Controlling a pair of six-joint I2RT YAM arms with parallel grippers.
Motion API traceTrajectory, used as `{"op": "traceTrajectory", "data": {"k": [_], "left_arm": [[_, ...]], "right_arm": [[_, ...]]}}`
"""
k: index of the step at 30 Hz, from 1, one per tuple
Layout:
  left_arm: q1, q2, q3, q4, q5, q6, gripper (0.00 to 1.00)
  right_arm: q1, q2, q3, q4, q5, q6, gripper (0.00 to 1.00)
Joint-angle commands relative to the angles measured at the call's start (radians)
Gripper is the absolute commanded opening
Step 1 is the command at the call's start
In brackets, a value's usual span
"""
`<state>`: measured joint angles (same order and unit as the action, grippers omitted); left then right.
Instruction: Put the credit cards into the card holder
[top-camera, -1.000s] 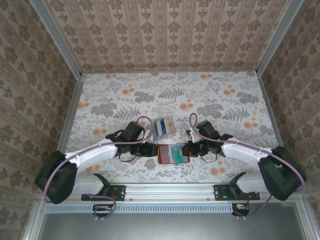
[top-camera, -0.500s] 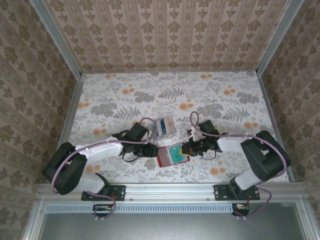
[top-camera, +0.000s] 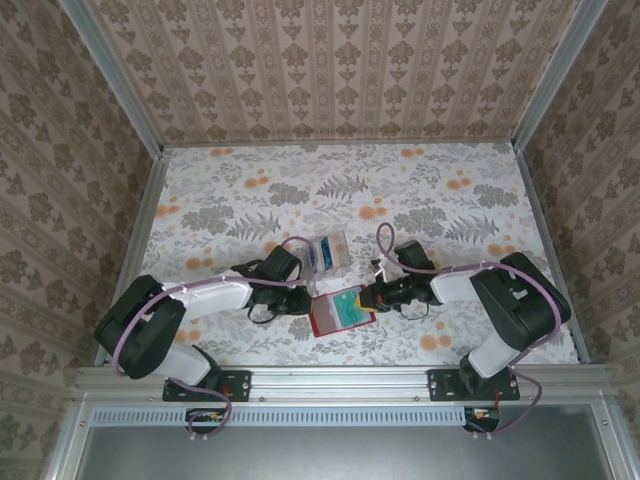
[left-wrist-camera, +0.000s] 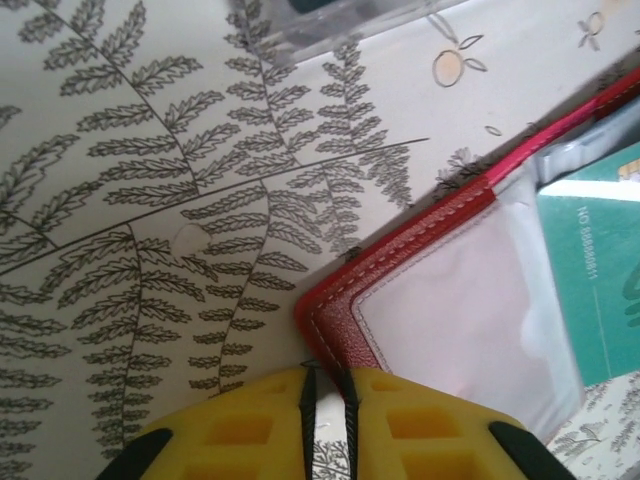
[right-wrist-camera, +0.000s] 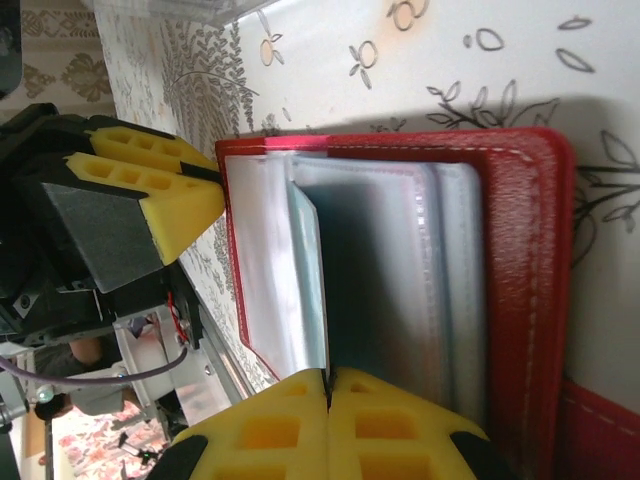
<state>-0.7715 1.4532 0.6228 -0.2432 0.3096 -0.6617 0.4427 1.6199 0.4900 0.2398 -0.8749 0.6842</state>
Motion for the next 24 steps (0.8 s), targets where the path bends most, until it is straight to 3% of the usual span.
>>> {"op": "traceTrajectory", "data": {"k": [1, 24], "left_arm": [[-0.005, 0.036, 0.024, -0.017, -0.021, 0.011, 0.16], [0.000, 0.040, 0.027, -0.066, -0.054, 0.001, 0.13]], "right_arm": [[0.000, 0.046, -0.019, 0.070, -0.023, 0.027, 0.00], [-0.003, 0.012, -0.056, 0.204, -0.052, 0.095, 0.00]]}}
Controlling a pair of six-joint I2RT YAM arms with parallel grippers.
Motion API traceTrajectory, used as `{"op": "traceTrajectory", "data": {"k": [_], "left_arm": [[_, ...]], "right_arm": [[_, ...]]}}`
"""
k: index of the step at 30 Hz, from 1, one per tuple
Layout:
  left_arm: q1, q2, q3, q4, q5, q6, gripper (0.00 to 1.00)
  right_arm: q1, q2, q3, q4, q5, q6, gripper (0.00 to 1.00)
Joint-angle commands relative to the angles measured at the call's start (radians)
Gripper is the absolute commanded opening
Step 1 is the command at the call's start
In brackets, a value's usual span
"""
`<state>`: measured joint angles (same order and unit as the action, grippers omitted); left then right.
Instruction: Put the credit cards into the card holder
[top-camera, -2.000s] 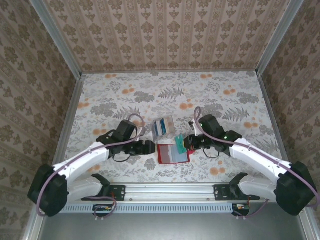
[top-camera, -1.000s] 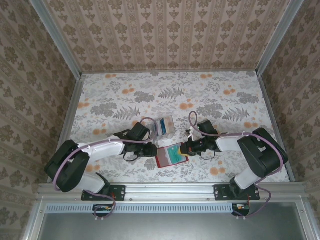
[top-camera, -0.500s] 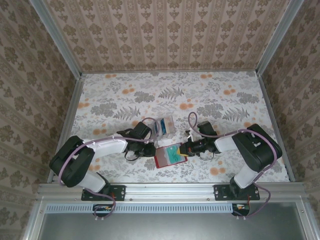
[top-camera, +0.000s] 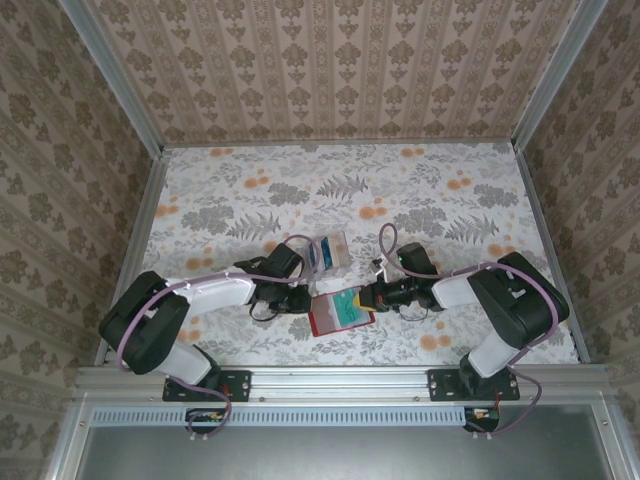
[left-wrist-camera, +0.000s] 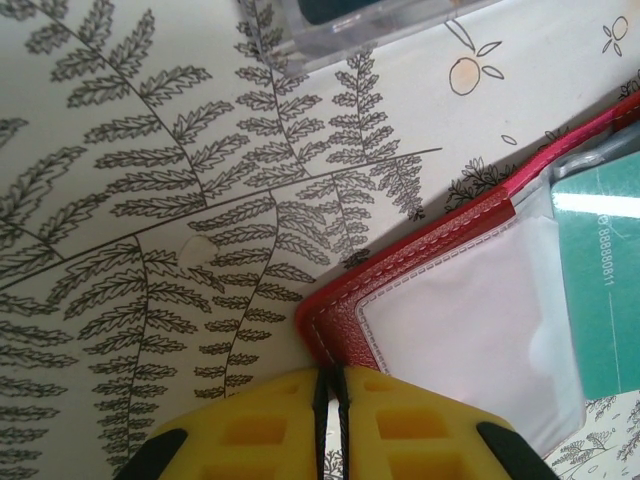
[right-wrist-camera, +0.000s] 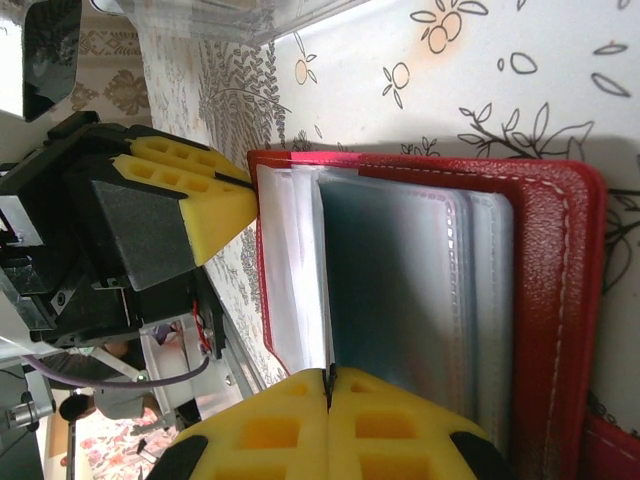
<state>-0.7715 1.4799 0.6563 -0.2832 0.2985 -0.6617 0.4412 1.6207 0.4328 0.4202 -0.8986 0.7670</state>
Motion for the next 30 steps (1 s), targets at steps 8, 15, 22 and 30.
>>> {"op": "traceTrajectory", "data": {"k": [8, 15, 22, 30], "left_arm": [[0.000, 0.003, -0.015, -0.021, -0.044, -0.009, 0.13], [0.000, -0.010, -0.006, -0.040, -0.054, -0.010, 0.14], [0.001, 0.016, 0.003, -0.035, -0.031, -0.010, 0.14], [0.003, 0.006, 0.000, -0.043, -0.033, -0.013, 0.14]], "right_arm": [[0.004, 0.009, -0.002, 0.060, -0.055, 0.040, 0.00], [0.005, -0.046, 0.006, 0.004, -0.052, 0.023, 0.00], [0.021, 0.034, 0.010, 0.032, -0.049, 0.009, 0.00], [0.025, 0.094, 0.009, 0.046, -0.047, -0.030, 0.00]]}}
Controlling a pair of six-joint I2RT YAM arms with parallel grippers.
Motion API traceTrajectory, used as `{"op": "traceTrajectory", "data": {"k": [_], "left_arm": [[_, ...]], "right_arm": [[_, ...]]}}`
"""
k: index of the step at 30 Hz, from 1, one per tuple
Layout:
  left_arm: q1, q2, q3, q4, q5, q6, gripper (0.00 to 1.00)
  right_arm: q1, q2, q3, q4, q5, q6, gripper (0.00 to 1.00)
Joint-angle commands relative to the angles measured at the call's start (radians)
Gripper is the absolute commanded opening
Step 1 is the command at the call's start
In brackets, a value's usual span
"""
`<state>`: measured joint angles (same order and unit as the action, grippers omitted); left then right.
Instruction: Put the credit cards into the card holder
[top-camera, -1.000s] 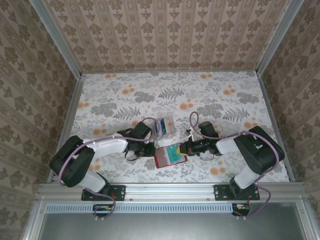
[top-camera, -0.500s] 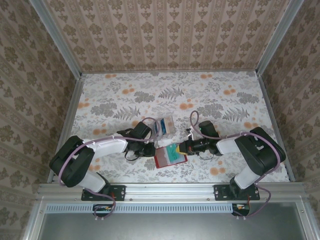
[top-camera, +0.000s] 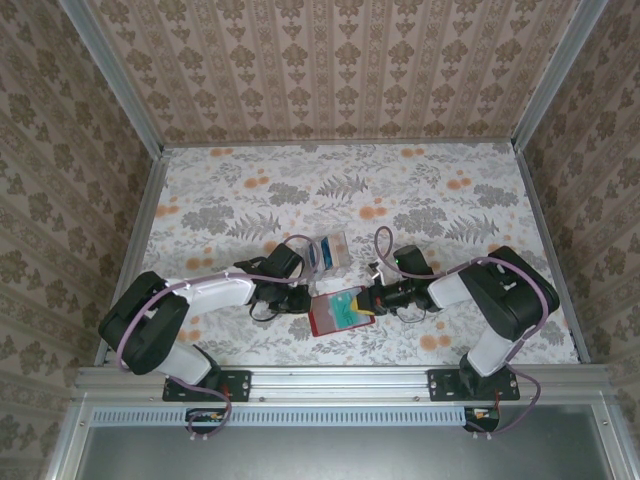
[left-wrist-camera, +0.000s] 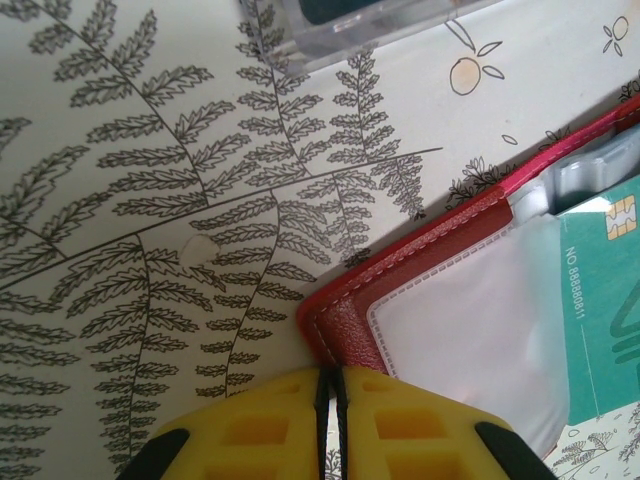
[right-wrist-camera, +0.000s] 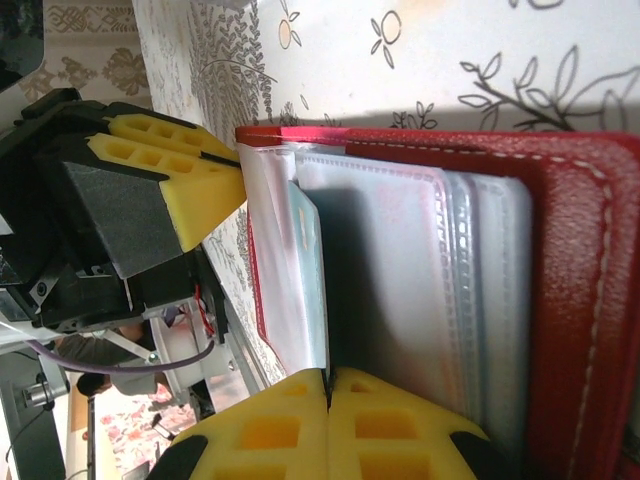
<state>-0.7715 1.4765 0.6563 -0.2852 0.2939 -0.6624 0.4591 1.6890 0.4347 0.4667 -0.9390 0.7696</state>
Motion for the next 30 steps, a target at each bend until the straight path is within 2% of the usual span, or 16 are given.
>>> {"op": "traceTrajectory", "data": {"k": [1, 13, 21, 26, 30], "left_arm": [[0.003, 0.010, -0.001, -0.040, -0.027, -0.013, 0.14], [0.001, 0.021, 0.005, -0.044, -0.030, -0.013, 0.13], [0.003, 0.017, 0.009, -0.056, -0.041, -0.015, 0.12], [0.001, 0.025, 0.020, -0.062, -0.034, -0.015, 0.12], [0.003, 0.035, 0.026, -0.064, -0.039, -0.019, 0.12]], "right_arm": [[0.009, 0.028, 0.006, 0.009, -0.010, -0.030, 0.00], [0.015, 0.019, 0.016, 0.125, -0.033, 0.062, 0.00], [0.049, 0.084, 0.024, 0.169, -0.026, 0.077, 0.00], [0.085, 0.087, 0.017, 0.210, 0.017, 0.114, 0.00], [0.104, 0.084, 0.004, 0.230, 0.102, 0.172, 0.00]]}}
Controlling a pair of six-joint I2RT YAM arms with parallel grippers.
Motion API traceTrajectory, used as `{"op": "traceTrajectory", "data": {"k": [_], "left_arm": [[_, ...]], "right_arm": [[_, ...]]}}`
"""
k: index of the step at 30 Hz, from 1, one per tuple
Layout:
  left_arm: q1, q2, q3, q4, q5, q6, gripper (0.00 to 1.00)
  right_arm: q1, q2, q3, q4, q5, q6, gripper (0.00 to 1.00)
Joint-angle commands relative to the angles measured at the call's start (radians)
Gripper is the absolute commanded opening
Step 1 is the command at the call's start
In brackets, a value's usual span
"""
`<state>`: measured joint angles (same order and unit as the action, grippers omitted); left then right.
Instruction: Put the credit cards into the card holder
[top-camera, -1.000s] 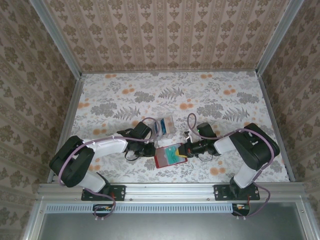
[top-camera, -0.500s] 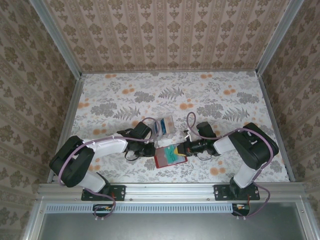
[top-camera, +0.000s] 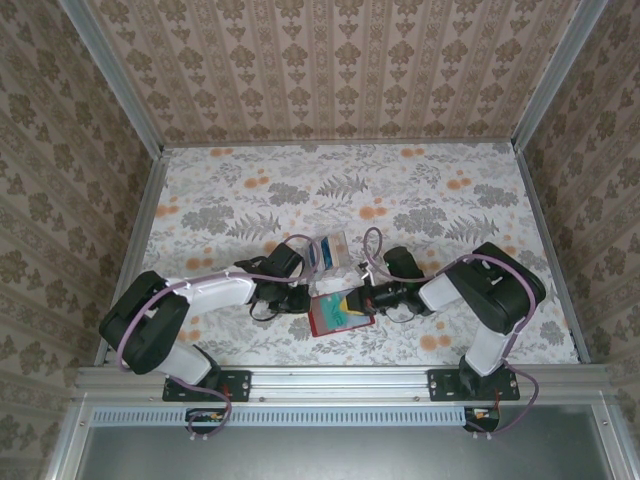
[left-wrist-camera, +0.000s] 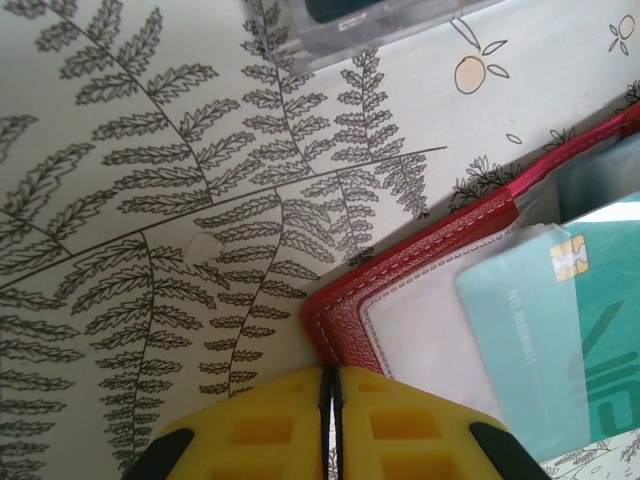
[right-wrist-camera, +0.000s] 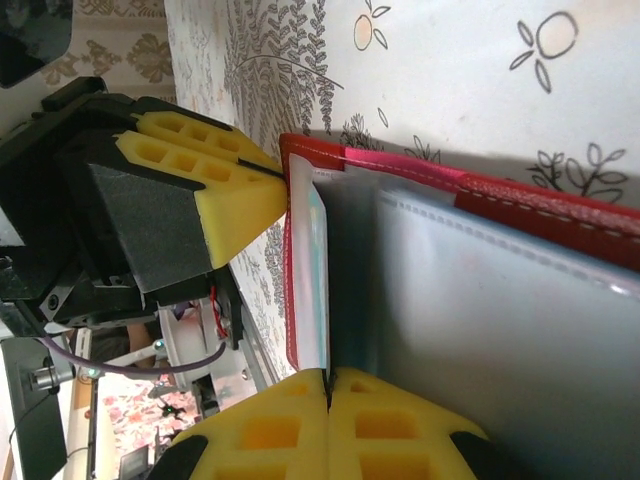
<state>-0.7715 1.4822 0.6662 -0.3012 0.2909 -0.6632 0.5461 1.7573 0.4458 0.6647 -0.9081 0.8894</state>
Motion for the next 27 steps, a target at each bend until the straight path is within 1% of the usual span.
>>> {"op": "traceTrajectory", "data": {"k": [1, 5, 9, 15, 18, 20, 21, 22, 27], "left_arm": [[0.003, 0.033, 0.016, -0.046, -0.033, -0.021, 0.12], [0.003, 0.038, 0.012, -0.040, -0.041, -0.023, 0.11], [0.001, 0.040, 0.007, -0.020, -0.018, -0.033, 0.11], [0.001, 0.039, 0.010, -0.018, -0.015, -0.035, 0.11], [0.004, 0.035, 0.007, -0.015, -0.024, -0.030, 0.11], [0.005, 0.035, 0.009, -0.016, -0.019, -0.033, 0.11], [0.006, 0.033, 0.009, -0.016, -0.015, -0.032, 0.11], [0.005, 0.028, 0.007, -0.017, -0.014, -0.031, 0.11], [0.011, 0.002, -0.002, -0.039, -0.031, -0.016, 0.11]], "right_arm": [[0.027, 0.016, -0.014, 0.049, 0.093, 0.070, 0.00], [0.075, 0.003, -0.010, 0.057, 0.131, 0.097, 0.00], [0.118, -0.046, -0.015, 0.024, 0.211, 0.115, 0.00], [0.195, -0.087, 0.002, -0.050, 0.350, 0.126, 0.00], [0.215, -0.078, 0.014, -0.069, 0.369, 0.129, 0.01], [0.215, -0.092, 0.009, -0.090, 0.386, 0.131, 0.04], [0.214, -0.111, 0.008, -0.124, 0.409, 0.122, 0.09], [0.214, -0.131, 0.011, -0.168, 0.425, 0.107, 0.14], [0.213, -0.272, 0.044, -0.419, 0.480, 0.003, 0.23]]}}
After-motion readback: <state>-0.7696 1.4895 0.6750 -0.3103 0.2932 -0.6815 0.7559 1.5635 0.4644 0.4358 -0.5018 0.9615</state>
